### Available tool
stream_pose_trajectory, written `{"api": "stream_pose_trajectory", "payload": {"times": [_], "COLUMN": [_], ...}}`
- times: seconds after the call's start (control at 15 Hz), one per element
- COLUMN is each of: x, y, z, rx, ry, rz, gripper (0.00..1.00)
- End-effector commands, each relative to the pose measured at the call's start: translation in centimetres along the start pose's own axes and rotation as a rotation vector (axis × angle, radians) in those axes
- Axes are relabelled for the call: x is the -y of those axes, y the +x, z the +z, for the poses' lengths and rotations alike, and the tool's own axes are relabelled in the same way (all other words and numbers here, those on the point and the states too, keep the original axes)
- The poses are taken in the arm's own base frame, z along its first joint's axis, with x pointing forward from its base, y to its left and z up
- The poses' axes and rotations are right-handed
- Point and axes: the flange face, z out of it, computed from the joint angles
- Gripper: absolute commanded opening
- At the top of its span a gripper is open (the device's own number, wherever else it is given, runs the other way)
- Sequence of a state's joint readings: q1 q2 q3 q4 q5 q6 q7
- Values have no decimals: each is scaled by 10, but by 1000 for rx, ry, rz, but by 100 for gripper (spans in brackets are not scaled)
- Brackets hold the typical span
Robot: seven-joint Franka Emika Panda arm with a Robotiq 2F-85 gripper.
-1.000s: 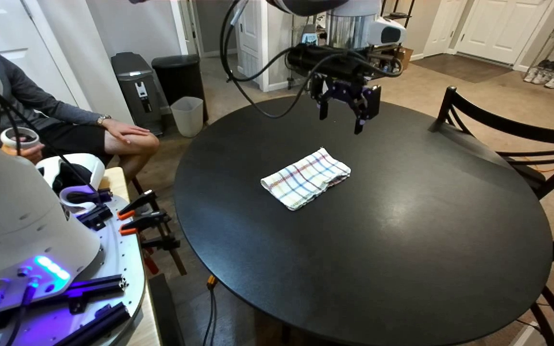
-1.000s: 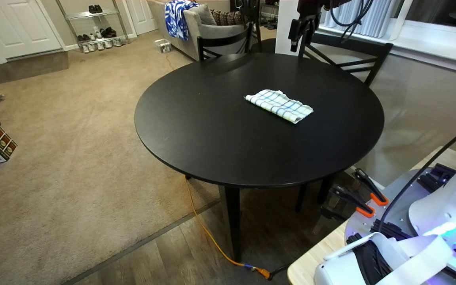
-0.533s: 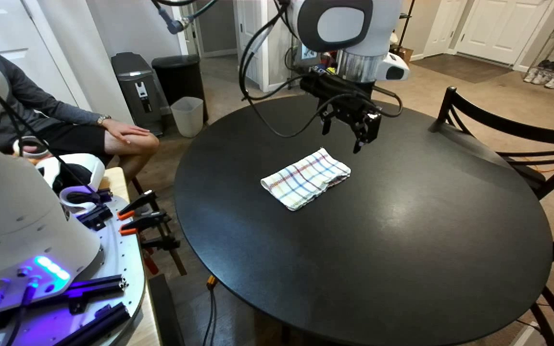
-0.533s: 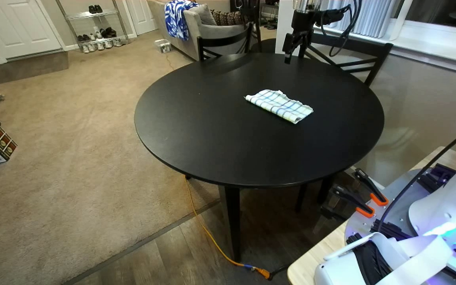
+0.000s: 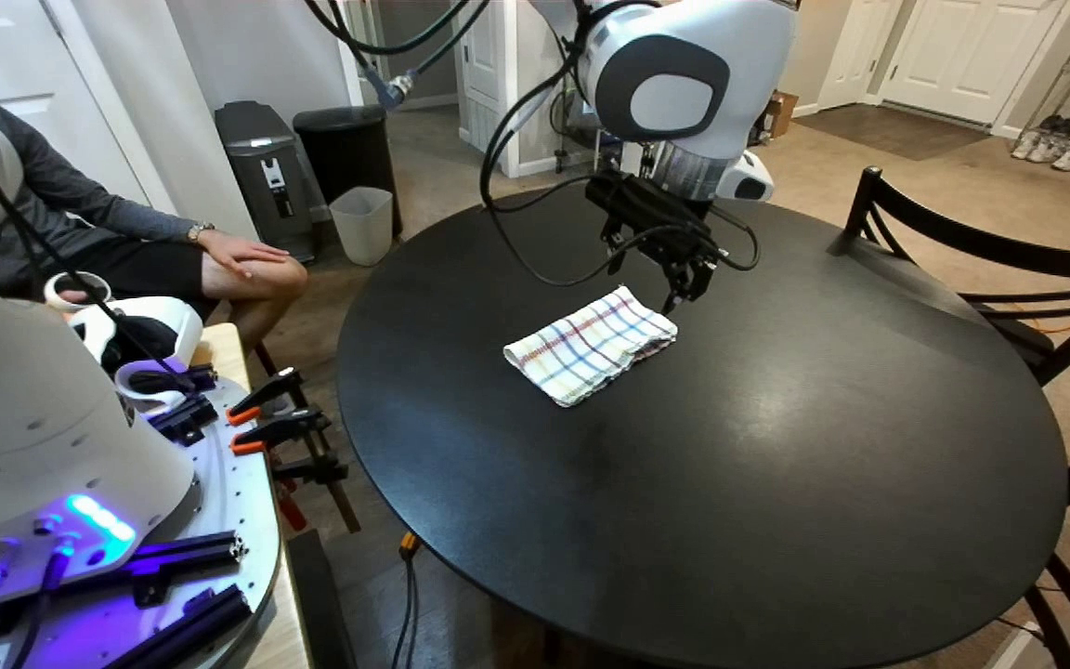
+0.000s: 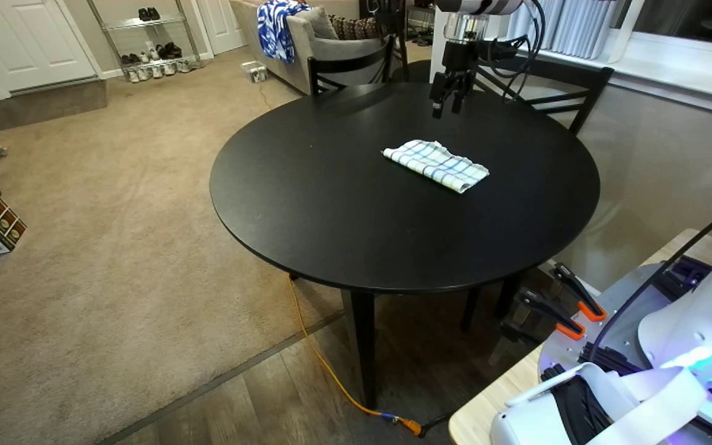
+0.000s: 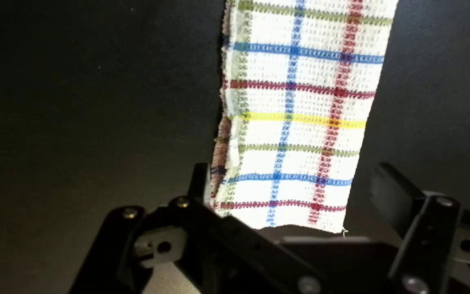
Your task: Unfold the tea towel to the left
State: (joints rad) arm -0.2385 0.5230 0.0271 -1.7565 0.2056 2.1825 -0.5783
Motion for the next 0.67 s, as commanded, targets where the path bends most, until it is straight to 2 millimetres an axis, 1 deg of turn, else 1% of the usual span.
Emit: {"api": "stream_pose_trajectory", "payload": {"times": [0.0,0.33,0.4,0.47,0.6], "x": [-7,-14,-16,-9,-12], "y": [12,30,32,28,32], "z": [9,25,24,25,28], "rx": [-5,-15,-16,1,-3], "ry": [55,50,49,22,21], "rz": [-41,-26,-19,-22,-22], "gripper": [100,100,100,100,100]}}
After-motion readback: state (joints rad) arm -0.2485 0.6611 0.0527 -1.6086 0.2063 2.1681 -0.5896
